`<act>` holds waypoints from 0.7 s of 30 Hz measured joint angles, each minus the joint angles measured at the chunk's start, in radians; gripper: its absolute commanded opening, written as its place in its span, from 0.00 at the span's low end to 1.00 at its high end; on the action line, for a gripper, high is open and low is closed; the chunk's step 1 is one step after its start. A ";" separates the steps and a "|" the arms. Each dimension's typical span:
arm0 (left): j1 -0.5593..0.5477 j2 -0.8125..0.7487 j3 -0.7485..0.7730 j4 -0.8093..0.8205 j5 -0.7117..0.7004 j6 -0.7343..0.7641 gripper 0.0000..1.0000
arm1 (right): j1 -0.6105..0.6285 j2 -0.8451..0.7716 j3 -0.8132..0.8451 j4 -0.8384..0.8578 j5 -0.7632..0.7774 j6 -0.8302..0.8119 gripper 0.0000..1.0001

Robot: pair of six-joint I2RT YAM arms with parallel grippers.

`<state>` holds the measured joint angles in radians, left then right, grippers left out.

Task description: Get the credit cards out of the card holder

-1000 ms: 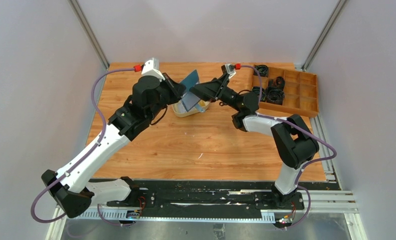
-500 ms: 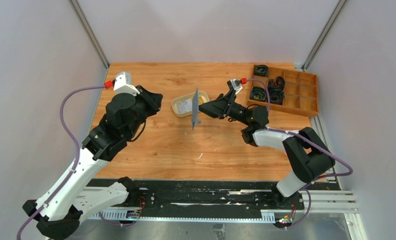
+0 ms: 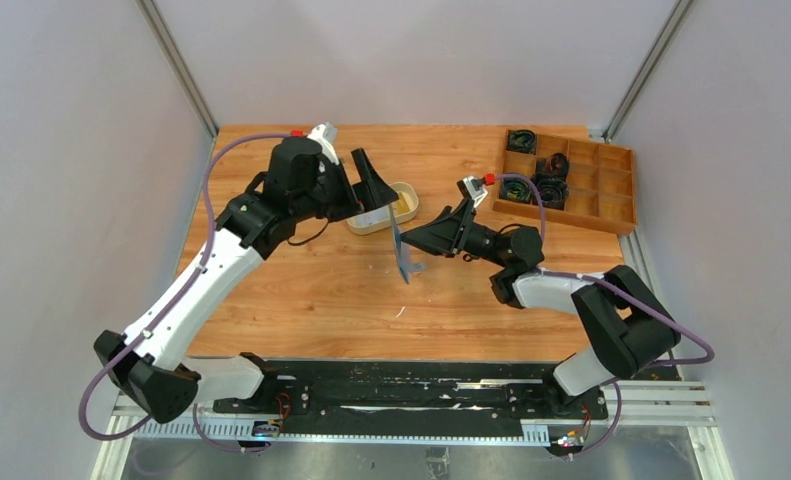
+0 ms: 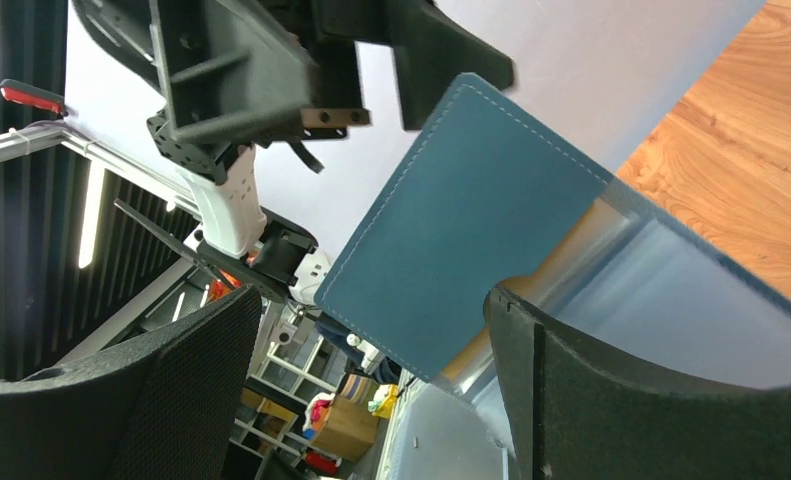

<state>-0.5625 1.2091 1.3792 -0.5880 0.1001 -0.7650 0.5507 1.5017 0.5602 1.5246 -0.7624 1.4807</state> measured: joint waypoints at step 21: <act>-0.002 0.061 -0.072 -0.203 0.035 -0.009 0.84 | 0.009 -0.006 0.000 -0.031 -0.008 -0.051 0.86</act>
<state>-0.5644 1.2701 1.3067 -0.7910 0.1352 -0.7738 0.5598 1.4956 0.5598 1.4940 -0.7708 1.4300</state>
